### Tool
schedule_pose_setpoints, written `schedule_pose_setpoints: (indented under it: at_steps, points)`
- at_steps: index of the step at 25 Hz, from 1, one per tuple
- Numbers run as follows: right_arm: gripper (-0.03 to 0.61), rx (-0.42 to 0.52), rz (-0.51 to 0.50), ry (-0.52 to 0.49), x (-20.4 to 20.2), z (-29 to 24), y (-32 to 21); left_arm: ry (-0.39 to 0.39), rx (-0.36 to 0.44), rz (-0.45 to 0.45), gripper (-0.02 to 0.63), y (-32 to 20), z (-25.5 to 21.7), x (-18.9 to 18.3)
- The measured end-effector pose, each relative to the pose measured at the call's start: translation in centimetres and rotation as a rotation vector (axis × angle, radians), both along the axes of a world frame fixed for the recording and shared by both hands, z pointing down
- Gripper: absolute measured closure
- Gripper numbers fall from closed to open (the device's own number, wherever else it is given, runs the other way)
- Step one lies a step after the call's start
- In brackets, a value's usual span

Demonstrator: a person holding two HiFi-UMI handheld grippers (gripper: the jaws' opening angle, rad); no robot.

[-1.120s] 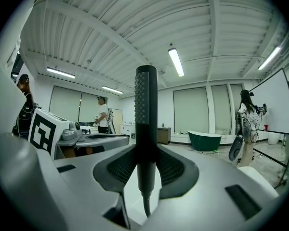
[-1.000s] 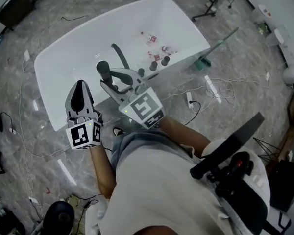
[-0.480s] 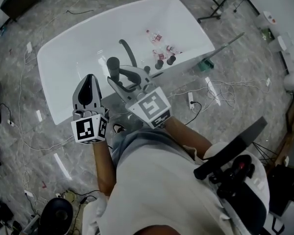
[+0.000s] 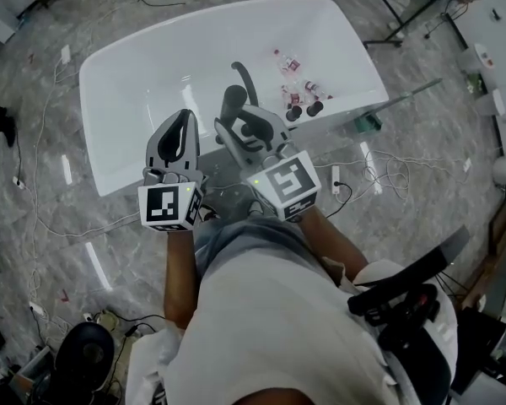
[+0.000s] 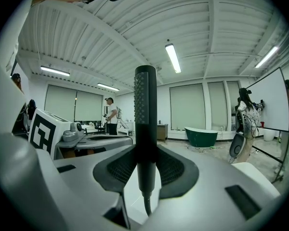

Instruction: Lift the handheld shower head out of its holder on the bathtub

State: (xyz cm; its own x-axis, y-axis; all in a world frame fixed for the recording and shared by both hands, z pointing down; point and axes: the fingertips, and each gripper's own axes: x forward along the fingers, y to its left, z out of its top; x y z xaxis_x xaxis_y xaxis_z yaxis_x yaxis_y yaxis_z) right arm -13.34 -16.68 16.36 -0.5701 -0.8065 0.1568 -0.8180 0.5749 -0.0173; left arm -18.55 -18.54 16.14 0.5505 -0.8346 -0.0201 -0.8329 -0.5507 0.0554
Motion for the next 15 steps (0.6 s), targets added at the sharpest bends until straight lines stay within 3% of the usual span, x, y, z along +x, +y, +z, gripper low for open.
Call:
schedule_pose_setpoints:
  at_steps: [10,15]
  points:
    - [0.446,-0.001,0.01,0.011,-1.3,0.8,-0.2,-0.033,0.018,0.026,0.594,-0.4,1.3,-0.9]
    - [0.445,-0.005,0.001,0.001,-0.8,5.4,1.1,-0.058,0.036,0.017,0.594,0.9,6.2,-0.6]
